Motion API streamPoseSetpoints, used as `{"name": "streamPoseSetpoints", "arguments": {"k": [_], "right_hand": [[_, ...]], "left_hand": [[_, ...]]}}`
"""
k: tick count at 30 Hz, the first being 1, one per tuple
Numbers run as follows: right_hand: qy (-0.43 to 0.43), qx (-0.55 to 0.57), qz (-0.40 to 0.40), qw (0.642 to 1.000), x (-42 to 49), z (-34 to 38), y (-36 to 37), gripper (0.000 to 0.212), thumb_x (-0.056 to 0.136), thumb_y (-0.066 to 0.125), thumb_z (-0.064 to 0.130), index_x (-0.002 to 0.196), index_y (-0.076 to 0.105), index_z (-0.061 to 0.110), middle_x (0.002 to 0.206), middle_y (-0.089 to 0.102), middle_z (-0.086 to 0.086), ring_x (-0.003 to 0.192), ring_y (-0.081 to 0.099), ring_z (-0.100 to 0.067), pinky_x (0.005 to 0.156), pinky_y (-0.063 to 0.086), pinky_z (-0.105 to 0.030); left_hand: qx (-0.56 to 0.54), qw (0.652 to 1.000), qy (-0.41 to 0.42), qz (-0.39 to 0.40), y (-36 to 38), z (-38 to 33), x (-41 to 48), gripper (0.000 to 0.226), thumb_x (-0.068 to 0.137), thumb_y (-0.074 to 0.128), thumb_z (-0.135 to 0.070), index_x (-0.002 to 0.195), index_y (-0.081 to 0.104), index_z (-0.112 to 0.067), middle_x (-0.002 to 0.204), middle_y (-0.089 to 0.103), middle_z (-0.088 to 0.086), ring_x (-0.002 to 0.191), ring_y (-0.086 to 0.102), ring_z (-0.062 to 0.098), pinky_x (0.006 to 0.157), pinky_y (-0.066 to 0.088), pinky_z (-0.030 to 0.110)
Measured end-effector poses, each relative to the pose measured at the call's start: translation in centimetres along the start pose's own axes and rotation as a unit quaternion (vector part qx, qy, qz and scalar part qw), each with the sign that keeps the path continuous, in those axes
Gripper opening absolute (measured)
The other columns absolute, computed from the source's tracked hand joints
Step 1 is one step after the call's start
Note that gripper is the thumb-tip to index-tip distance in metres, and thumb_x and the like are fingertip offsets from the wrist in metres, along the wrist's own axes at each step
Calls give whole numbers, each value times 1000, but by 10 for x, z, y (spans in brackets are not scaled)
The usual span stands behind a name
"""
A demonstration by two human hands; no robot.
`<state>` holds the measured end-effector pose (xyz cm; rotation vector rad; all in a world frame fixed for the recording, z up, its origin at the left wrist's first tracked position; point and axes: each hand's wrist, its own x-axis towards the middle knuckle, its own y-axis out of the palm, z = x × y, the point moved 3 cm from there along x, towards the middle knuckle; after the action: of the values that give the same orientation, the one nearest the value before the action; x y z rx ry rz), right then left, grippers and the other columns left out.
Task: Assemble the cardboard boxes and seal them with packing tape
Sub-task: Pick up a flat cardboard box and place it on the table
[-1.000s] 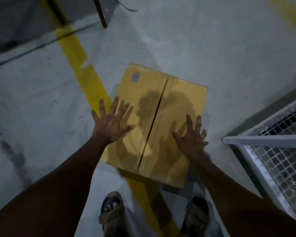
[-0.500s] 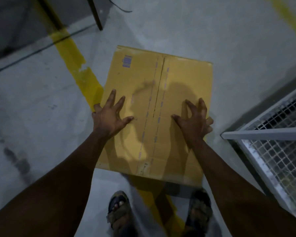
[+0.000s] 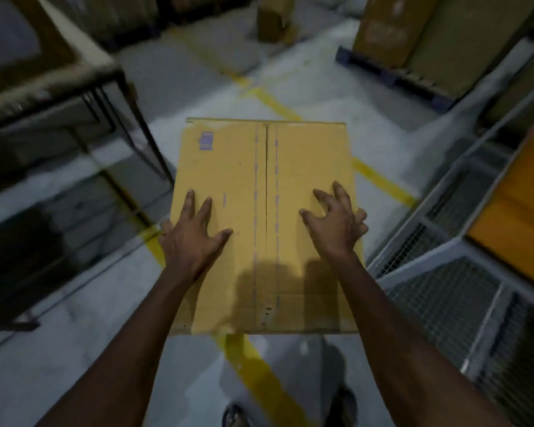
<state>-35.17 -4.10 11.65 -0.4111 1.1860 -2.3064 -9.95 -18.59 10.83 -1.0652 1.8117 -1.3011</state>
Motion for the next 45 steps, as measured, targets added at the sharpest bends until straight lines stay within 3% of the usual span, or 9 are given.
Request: {"name": "streamPoseSetpoints", "arguments": {"k": [6,12,24,28,32,35,38,42,45], "right_hand": [[12,18,-79,997,-13,38,-178,51,75,69,59,124,60,50,156,29,24,127,33,-33,95,29,-45],[36,20,-134,990,-18,-8,-317,48,74,70,57,121,62,49,153,33,23,128,34,-35,98,29,-48],[142,-66,-83,984,7,-248,-449,36,74,71,54,110,65,50,147,39,22,121,34,-35,89,28,-44],[107,-98,32,989,14,-308,-458,54,79,64,58,131,54,50,158,26,17,136,20,-44,102,25,-52],[114,-106,24,987,18,-319,-466,54,85,59,61,137,49,50,163,18,13,146,0,-48,112,6,-66],[114,-118,31,986,13,-319,-465,52,90,53,62,140,45,51,165,13,10,148,-10,-46,111,-7,-72],[131,-115,16,985,0,-325,-469,51,91,51,62,140,43,51,165,11,8,149,-8,-43,111,-7,-73],[179,-114,-26,977,-31,-323,-476,49,89,57,58,136,49,49,164,16,4,144,15,-42,112,12,-68],[178,-146,-49,972,-52,-321,-482,44,89,58,54,132,52,47,162,21,2,138,23,-39,107,23,-61]], "left_hand": [[-17,995,65,-67,-149,-104,-32,92,73,40,-84,153,28,-41,166,3,-10,140,30,44,110,29,59],[-20,990,108,-85,-203,-229,-84,82,80,52,-76,152,29,-43,166,6,-11,131,32,46,102,35,53],[-25,987,150,55,-77,-469,-156,82,81,49,-78,151,31,-38,166,9,-5,136,29,50,105,33,58],[22,986,155,55,-47,-513,-166,80,85,40,-79,152,28,-36,166,7,-1,133,30,51,105,32,55],[65,976,185,96,-40,-532,-160,89,82,32,-85,155,15,-37,166,-2,1,139,18,55,108,26,62],[123,947,259,144,-33,-533,-170,104,72,26,-94,156,-5,-40,164,-20,-1,146,-13,49,107,-1,75],[160,880,409,179,-29,-538,-198,115,59,22,-101,154,-10,-44,162,-25,-2,147,-22,41,107,-9,76],[170,806,534,191,-23,-542,-237,112,59,34,-100,150,-11,-53,162,-24,-6,148,-22,37,106,-9,77],[173,790,562,171,-18,-544,-252,109,63,38,-97,151,-9,-53,164,-20,-4,148,-20,39,106,-8,77]]}}
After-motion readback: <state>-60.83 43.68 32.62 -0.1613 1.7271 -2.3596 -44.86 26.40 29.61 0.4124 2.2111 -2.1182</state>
